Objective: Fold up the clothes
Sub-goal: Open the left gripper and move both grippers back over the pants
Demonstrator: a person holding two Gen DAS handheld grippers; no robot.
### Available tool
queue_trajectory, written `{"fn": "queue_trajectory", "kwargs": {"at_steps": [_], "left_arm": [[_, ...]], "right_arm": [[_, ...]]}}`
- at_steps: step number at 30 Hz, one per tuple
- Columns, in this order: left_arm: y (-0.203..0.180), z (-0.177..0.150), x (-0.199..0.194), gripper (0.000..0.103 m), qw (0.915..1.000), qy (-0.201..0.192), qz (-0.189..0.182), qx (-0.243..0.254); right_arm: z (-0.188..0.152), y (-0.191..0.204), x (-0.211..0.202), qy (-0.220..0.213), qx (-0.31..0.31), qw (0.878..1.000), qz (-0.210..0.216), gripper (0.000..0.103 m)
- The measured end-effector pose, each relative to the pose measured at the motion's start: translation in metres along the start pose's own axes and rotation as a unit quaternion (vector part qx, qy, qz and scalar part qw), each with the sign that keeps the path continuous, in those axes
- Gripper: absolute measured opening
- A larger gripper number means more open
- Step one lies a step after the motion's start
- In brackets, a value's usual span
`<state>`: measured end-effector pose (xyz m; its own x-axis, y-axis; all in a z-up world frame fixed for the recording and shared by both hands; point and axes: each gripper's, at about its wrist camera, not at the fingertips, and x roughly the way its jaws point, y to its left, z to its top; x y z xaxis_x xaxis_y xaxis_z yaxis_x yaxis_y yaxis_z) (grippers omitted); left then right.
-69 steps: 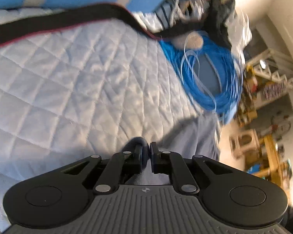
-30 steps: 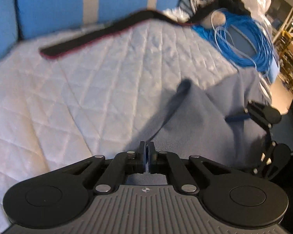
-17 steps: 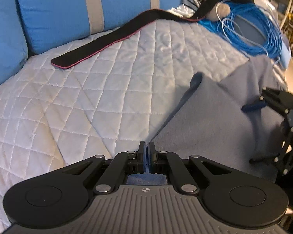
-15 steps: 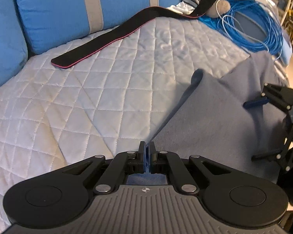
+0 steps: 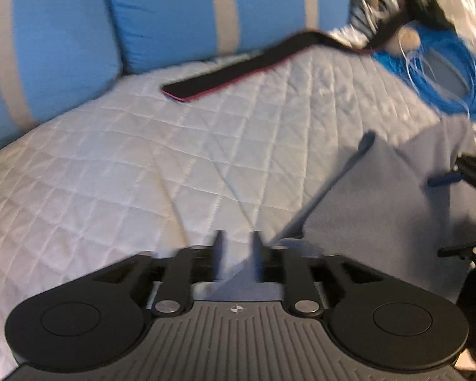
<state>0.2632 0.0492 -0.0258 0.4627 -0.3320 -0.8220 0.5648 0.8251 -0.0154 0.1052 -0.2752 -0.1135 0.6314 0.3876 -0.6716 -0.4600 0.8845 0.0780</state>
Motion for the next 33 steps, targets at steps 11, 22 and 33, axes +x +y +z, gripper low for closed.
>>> {"fn": "queue_trajectory", "kwargs": {"at_steps": [11,22,33], "left_arm": [[-0.012,-0.046,-0.072,0.074,0.9964,0.005,0.056,0.064],[-0.023,-0.136,-0.090,0.073,0.9451,-0.002,0.134,0.298],[-0.044,-0.191,-0.042,0.072,0.8663,-0.035,0.205,0.454]], "right_arm": [[0.079,0.018,-0.037,0.025,-0.157,0.986,0.055,0.103],[0.112,0.105,-0.045,0.048,-0.258,0.964,-0.046,0.103],[0.047,0.185,-0.025,0.017,-0.299,0.943,-0.145,0.103]]}}
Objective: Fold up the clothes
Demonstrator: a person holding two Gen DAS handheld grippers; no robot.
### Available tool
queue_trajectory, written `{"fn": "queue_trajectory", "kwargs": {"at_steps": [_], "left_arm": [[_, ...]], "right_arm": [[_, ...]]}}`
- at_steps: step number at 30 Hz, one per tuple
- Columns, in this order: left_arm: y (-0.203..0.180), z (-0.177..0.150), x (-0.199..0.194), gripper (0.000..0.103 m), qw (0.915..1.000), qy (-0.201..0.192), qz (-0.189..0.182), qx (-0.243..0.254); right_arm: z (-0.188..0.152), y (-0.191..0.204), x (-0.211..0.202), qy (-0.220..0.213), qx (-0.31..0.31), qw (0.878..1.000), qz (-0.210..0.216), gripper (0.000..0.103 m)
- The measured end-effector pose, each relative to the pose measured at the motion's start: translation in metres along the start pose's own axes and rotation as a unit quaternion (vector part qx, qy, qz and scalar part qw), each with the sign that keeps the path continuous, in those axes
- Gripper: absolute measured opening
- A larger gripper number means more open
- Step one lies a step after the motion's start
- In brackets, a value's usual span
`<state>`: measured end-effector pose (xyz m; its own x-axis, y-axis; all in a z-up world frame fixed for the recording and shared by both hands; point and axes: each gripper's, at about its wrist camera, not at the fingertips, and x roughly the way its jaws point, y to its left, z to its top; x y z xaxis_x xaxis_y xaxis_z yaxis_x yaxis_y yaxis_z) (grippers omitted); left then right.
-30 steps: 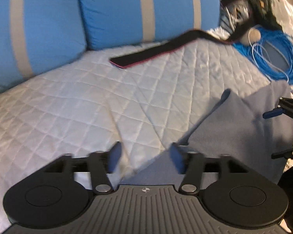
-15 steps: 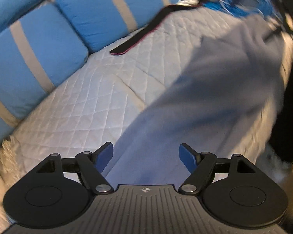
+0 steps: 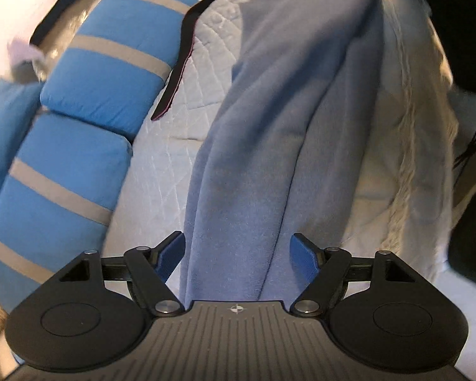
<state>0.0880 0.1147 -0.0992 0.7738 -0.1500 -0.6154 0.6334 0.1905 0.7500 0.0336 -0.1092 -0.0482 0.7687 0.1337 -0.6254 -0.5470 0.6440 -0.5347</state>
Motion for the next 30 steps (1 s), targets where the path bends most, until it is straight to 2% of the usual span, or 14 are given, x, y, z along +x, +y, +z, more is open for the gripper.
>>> {"fn": "queue_trajectory", "kwargs": {"at_steps": [5,8,10,11,12,15,19,24,30], "left_arm": [[-0.008,0.001,0.006,0.072,0.9994,0.001,0.022,0.027],[-0.012,0.003,0.008,0.071,0.9984,0.015,0.026,0.048],[-0.013,0.006,0.011,0.059,0.9977,0.032,0.017,0.057],[-0.014,0.006,0.012,0.050,0.9972,0.040,0.013,0.063],[-0.016,0.007,0.013,0.035,0.9964,0.048,0.010,0.069],[-0.026,0.001,0.015,0.010,0.9930,0.061,0.008,0.101],[-0.026,-0.006,0.007,0.003,0.9950,0.047,0.011,0.087],[-0.013,-0.015,-0.011,0.003,0.9982,0.017,0.019,0.055],[0.002,-0.028,-0.035,0.003,0.9997,-0.002,0.017,0.018]], "right_arm": [[-0.008,0.020,-0.001,0.002,-0.013,1.000,-0.007,0.103],[-0.011,0.030,0.001,0.011,-0.020,1.000,-0.004,0.103],[-0.014,0.036,0.004,0.020,-0.023,1.000,-0.003,0.103],[-0.015,0.040,0.005,0.023,-0.026,0.999,-0.003,0.103],[-0.016,0.044,0.007,0.026,-0.029,0.999,-0.003,0.103],[-0.019,0.057,0.012,0.030,-0.050,0.998,-0.017,0.103],[-0.025,0.077,0.017,0.021,-0.095,0.993,-0.066,0.103],[-0.037,0.103,0.028,-0.002,-0.173,0.974,-0.144,0.103],[-0.045,0.115,0.033,-0.030,-0.228,0.955,-0.186,0.103]]}}
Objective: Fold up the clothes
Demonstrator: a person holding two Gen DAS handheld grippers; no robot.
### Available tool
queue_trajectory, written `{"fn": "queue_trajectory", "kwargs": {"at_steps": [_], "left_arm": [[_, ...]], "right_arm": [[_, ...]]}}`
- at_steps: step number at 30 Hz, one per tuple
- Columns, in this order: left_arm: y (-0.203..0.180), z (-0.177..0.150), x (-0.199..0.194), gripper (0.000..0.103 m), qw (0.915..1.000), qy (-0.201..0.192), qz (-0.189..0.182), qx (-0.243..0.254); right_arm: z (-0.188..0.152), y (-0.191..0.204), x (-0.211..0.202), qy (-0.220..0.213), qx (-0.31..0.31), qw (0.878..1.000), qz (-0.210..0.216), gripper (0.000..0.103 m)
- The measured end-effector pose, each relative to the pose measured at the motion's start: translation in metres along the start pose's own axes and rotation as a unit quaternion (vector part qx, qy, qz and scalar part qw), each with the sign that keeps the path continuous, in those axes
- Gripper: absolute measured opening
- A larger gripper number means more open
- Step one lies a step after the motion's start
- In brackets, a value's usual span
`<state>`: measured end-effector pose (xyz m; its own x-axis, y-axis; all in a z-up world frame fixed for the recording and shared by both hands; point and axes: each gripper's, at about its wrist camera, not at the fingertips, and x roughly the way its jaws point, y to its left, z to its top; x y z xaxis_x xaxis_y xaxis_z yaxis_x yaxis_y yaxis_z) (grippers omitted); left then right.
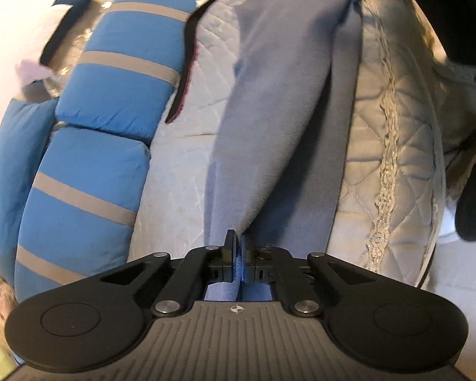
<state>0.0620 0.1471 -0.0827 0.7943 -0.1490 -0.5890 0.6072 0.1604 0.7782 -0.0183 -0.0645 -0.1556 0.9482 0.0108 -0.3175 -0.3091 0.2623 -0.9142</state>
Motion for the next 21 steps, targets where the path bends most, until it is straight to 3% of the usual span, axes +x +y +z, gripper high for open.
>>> {"fn": "queue_trajectory", "kwargs": {"at_steps": [6,14,19,21], "left_arm": [[0.011,0.003,-0.019,0.003,0.9994,-0.015,-0.013,-0.027],[0.031,0.006,-0.032,0.003,0.9964,-0.028,-0.022,-0.077],[0.020,0.003,-0.032,0.003,0.9971,-0.018,-0.047,-0.057],[0.012,0.000,-0.027,0.003,0.9968,-0.010,-0.062,-0.050]], "right_arm": [[-0.004,0.016,0.005,-0.027,-0.077,0.996,-0.038,0.103],[-0.004,0.041,0.003,-0.042,-0.144,0.987,-0.057,0.103],[-0.002,0.040,0.002,-0.043,-0.153,0.984,-0.086,0.103],[-0.001,0.033,-0.004,-0.051,-0.143,0.986,-0.074,0.097]]}}
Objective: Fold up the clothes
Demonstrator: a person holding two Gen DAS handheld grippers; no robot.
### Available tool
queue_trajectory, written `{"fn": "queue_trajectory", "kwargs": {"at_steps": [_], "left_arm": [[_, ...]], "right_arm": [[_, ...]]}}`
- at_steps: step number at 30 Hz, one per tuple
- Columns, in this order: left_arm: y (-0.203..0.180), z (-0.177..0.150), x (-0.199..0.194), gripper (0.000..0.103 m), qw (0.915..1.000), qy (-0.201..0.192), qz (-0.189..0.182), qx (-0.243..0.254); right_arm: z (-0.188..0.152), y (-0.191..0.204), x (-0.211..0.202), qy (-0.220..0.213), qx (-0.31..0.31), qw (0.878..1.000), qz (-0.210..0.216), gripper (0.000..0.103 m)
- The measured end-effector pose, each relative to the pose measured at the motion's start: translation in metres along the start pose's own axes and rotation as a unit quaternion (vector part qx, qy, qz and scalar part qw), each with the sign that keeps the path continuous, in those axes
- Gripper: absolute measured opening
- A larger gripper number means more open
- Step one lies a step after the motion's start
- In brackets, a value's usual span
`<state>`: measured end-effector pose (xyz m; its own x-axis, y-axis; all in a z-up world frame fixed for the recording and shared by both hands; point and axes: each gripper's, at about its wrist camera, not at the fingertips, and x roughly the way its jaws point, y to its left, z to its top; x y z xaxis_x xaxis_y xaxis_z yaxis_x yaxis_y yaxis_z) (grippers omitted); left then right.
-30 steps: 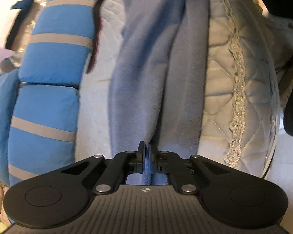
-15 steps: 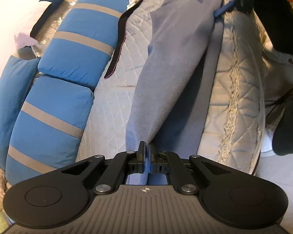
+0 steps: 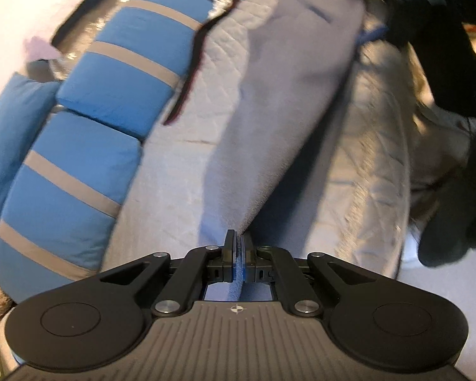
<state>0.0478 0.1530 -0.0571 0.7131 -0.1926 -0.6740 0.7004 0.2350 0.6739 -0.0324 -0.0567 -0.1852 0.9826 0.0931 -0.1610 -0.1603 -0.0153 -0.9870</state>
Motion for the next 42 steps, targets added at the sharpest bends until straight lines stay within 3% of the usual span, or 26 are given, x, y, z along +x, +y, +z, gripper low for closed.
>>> {"fn": "queue_trajectory", "kwargs": {"at_steps": [1,3,4,5,6,13,14,15,19,20,21,22,25,26,27,29,32,37,39,42], "left_arm": [[-0.004,-0.002,0.003,0.003,1.0000,0.006,-0.006,0.005],[-0.010,-0.006,0.009,0.003,0.9998,0.013,-0.012,0.010],[-0.013,-0.007,0.012,0.003,0.9997,0.017,-0.015,0.010],[-0.013,-0.008,0.014,0.003,0.9997,0.019,-0.017,0.006],[-0.013,-0.009,0.016,0.003,0.9996,0.020,-0.019,0.002],[-0.015,-0.011,0.029,0.003,0.9990,0.040,-0.017,0.010],[-0.016,-0.011,0.030,0.003,0.9987,0.046,-0.014,0.016],[-0.016,-0.011,0.032,0.003,0.9985,0.050,-0.013,0.019],[-0.014,-0.013,0.037,0.006,0.9978,0.063,-0.017,0.014],[-0.011,-0.014,0.037,0.006,0.9975,0.066,-0.022,0.003],[-0.009,-0.016,0.037,0.007,0.9972,0.069,-0.028,-0.006],[-0.005,-0.018,0.035,0.010,0.9969,0.068,-0.033,-0.020],[0.016,-0.032,0.024,0.040,0.9943,0.062,-0.038,-0.078],[0.025,-0.039,0.018,0.049,0.9921,0.056,-0.039,-0.105],[0.035,-0.047,0.012,0.053,0.9889,0.049,-0.042,-0.134],[0.057,-0.063,0.005,0.060,0.9779,0.040,-0.040,-0.201],[0.092,-0.092,-0.004,0.062,0.9477,0.025,-0.030,-0.317],[0.136,-0.141,0.006,0.062,0.8717,0.038,0.004,-0.489],[0.140,-0.151,0.010,0.062,0.8599,0.046,0.012,-0.508],[0.137,-0.157,0.011,0.062,0.8614,0.033,-0.001,-0.507]], "right_arm": [[0.000,-0.004,-0.002,-0.004,0.006,1.000,0.012,0.088],[0.000,-0.009,-0.005,-0.007,0.019,0.999,0.045,0.054],[0.000,-0.011,-0.004,-0.007,0.025,0.998,0.060,0.046],[-0.001,-0.011,-0.003,-0.005,0.029,0.997,0.073,0.030],[-0.002,-0.011,-0.003,-0.003,0.030,0.996,0.086,0.022],[0.000,0.002,-0.004,-0.003,0.010,0.989,0.149,0.014],[0.000,0.003,-0.001,0.002,0.012,0.988,0.152,0.004],[0.000,0.002,0.001,0.007,0.015,0.988,0.155,0.002],[0.000,-0.004,0.005,0.016,0.031,0.987,0.158,0.001],[0.000,-0.004,0.005,0.018,0.035,0.986,0.165,0.003],[0.000,-0.005,0.005,0.021,0.040,0.984,0.173,0.023],[0.000,-0.006,0.005,0.024,0.049,0.981,0.184,0.031],[-0.001,-0.018,0.002,0.016,0.088,0.975,0.203,0.061],[-0.003,-0.025,0.002,0.011,0.109,0.973,0.206,0.080],[-0.005,-0.032,0.002,0.006,0.130,0.969,0.211,0.091],[-0.009,-0.045,0.002,-0.001,0.176,0.959,0.223,0.099],[-0.013,-0.059,0.008,-0.004,0.226,0.950,0.216,0.103],[-0.019,-0.065,0.022,0.008,0.276,0.941,0.194,0.103],[-0.022,-0.064,0.025,0.015,0.291,0.937,0.193,0.103],[-0.026,-0.063,0.028,0.017,0.298,0.934,0.195,0.103]]}}
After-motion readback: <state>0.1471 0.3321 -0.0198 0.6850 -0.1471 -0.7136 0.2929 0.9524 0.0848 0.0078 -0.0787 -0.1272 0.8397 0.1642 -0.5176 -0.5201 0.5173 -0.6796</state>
